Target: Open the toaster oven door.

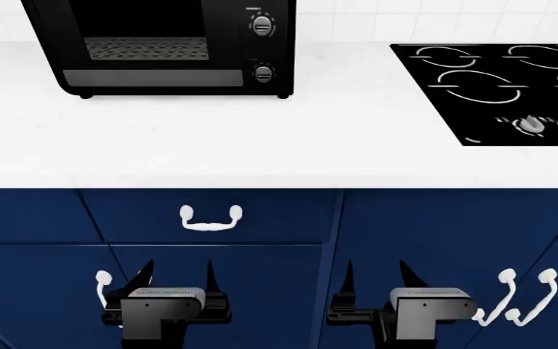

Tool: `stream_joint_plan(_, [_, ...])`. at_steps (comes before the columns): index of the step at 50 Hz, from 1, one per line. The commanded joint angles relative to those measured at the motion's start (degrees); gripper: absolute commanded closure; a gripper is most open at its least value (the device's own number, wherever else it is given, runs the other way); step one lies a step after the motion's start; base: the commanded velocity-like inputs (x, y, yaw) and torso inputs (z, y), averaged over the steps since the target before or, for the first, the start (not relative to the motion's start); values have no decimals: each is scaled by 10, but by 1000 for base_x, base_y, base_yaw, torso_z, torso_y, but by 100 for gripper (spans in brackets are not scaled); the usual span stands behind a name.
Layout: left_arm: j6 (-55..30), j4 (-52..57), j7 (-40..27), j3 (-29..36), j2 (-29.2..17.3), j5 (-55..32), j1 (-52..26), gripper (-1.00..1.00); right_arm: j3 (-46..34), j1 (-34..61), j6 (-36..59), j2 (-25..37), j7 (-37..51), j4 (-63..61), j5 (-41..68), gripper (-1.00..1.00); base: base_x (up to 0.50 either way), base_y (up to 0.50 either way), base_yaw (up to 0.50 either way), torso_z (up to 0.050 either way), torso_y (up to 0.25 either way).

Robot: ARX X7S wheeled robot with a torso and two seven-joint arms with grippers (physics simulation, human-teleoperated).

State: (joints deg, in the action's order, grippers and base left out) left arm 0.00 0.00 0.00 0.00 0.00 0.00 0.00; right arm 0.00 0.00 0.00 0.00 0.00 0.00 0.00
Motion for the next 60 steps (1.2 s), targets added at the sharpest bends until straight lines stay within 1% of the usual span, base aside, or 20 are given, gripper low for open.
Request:
stream_joint_plan(1, [-2, 0, -11, 10, -9, -9, -1, -100, -11, 0, 1, 9, 11, -1, 10, -100, 0, 0, 0, 0, 0])
stream_joint_plan(7, [-13, 13, -22, 24, -21, -24, 1, -100, -25, 0, 1, 20, 24, 2, 26, -100, 0, 0, 0, 0, 0])
stream_joint_plan(9, [-23, 21, -19, 26, -25, -35, 2, -100, -28, 2, 3, 23, 26, 0, 29, -100, 0, 0, 0, 45, 0])
stream_joint_plan(20, [-144, 126, -19, 25, -53, -72, -30, -100, -31, 59, 88, 47, 33, -53, 49, -100, 0, 0, 0, 50, 0])
stream_joint_plan(32, [-345, 251, -17, 4, -102, -123, -138, -100, -24, 152, 199, 69, 36, -100, 76, -100, 0, 0, 0, 50, 0])
stream_joint_plan(41, [-483, 297, -17, -17, -131, -163, -243, -100, -29, 244, 279, 83, 34, -116, 90, -100, 0, 0, 0, 50, 0])
stream_joint_plan(51, [-563, 291, -19, -16, -163, -170, -368, -100, -20, 328, 336, 98, 30, -106, 106, -100, 0, 0, 0, 50, 0])
stream_joint_plan(54, [-569, 289, -23, -9, -168, -165, -378, -100, -22, 332, 338, 99, 29, -103, 108, -100, 0, 0, 0, 44, 0])
stream_joint_plan(60, [-575, 289, -25, -4, -175, -162, -379, -100, -20, 331, 341, 99, 29, -106, 115, -100, 0, 0, 0, 0, 0])
